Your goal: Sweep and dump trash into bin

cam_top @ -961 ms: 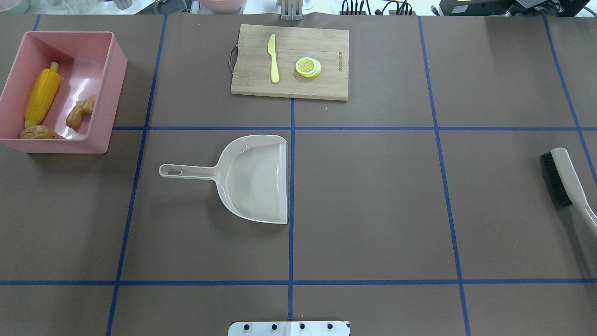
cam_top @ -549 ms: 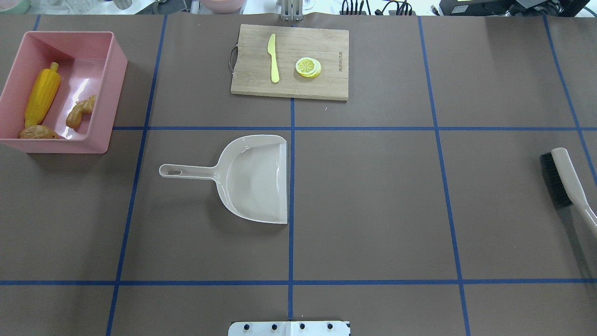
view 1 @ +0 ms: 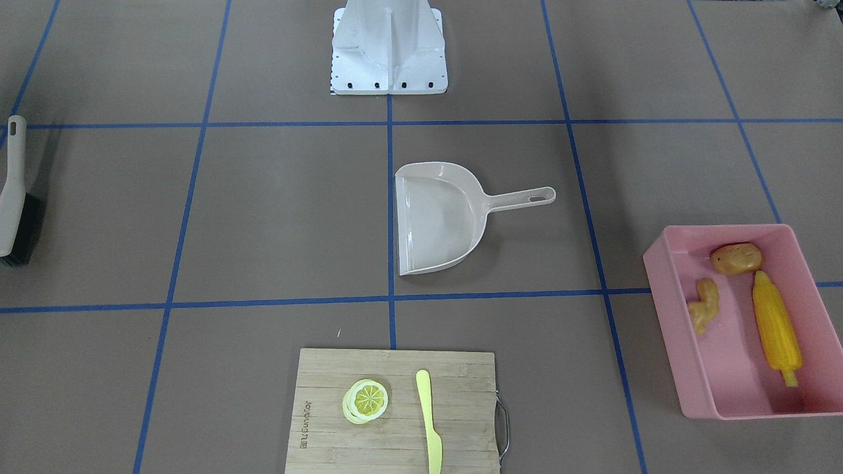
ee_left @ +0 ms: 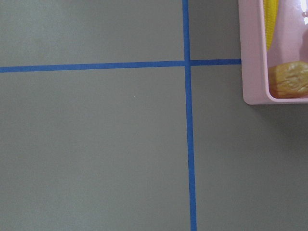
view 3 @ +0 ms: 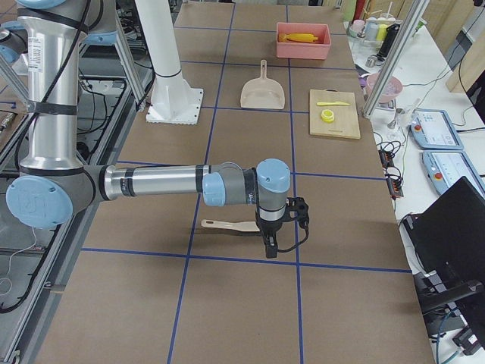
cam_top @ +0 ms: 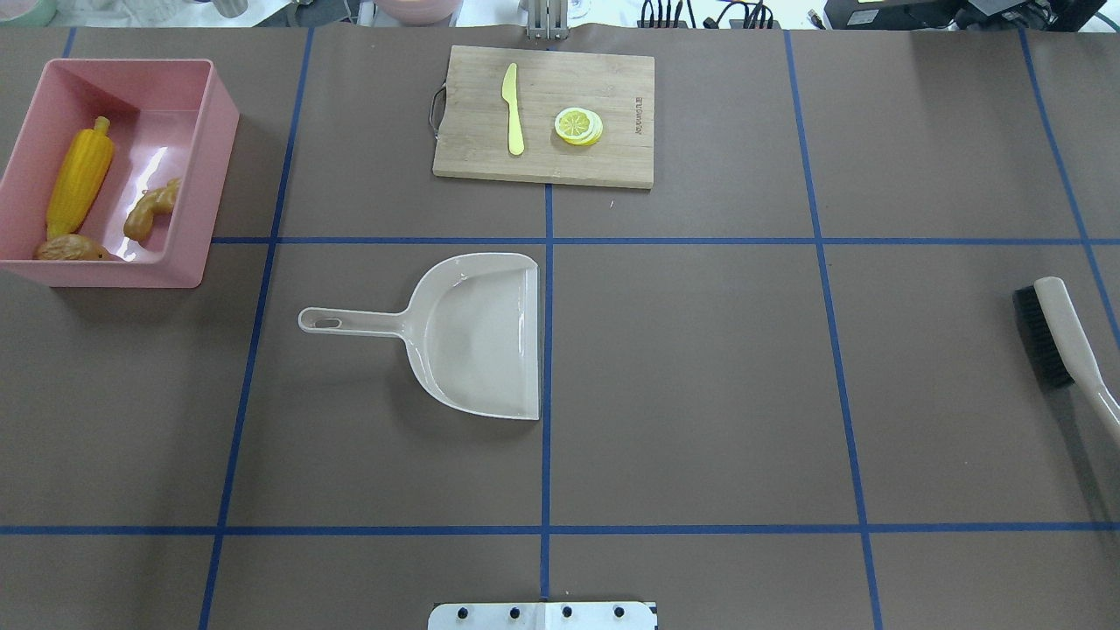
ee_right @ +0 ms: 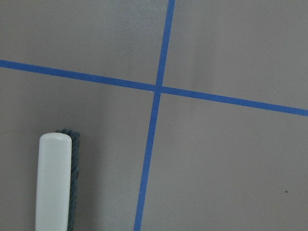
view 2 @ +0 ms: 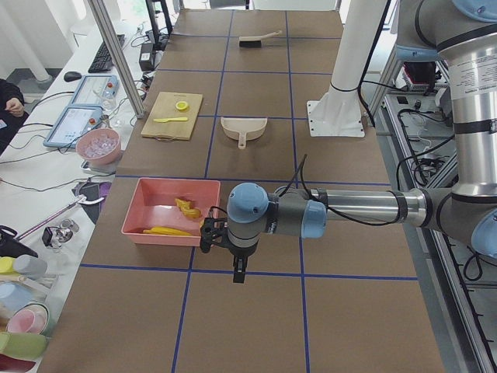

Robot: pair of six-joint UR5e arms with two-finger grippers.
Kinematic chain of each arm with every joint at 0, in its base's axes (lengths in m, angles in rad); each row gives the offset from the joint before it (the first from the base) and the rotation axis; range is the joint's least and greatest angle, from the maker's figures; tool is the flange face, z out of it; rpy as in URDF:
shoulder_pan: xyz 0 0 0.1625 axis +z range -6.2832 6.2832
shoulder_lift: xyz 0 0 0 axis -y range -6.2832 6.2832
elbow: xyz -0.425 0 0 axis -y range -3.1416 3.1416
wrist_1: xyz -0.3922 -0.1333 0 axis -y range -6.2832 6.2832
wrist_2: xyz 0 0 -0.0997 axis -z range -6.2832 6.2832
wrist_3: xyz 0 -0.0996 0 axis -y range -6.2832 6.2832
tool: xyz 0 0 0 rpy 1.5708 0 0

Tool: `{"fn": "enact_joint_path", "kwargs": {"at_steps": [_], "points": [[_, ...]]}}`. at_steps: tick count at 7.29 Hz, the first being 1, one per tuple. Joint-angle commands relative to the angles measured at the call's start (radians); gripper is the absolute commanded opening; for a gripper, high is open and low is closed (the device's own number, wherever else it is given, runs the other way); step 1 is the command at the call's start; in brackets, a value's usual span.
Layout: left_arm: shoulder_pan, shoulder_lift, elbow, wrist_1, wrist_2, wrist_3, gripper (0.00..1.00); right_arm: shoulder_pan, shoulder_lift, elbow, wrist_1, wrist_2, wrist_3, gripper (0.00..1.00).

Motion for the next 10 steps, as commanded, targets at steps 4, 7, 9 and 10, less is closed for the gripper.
{"fn": "enact_joint_path", "kwargs": {"at_steps": [4, 7, 9, 10], "points": [[0.0, -0.002, -0.003, 0.0, -0.001, -0.003, 0.98, 0.0, 0.004, -0.003, 0.002, -0.004, -0.003, 1.0], [0.0, -0.003, -0.001, 0.0, -0.001, -0.003, 0.98, 0.0, 0.004, -0.007, 0.002, -0.009, -0.003, 1.0], [0.0, -0.005, -0.003, 0.0, -0.001, -0.003, 0.98, 0.0, 0.008, -0.002, 0.002, -0.009, -0.001, 1.0], [0.0, -0.005, -0.003, 0.0, -0.001, -0.003, 0.98, 0.0, 0.008, -0.002, 0.002, -0.009, -0.003, 1.0]]}}
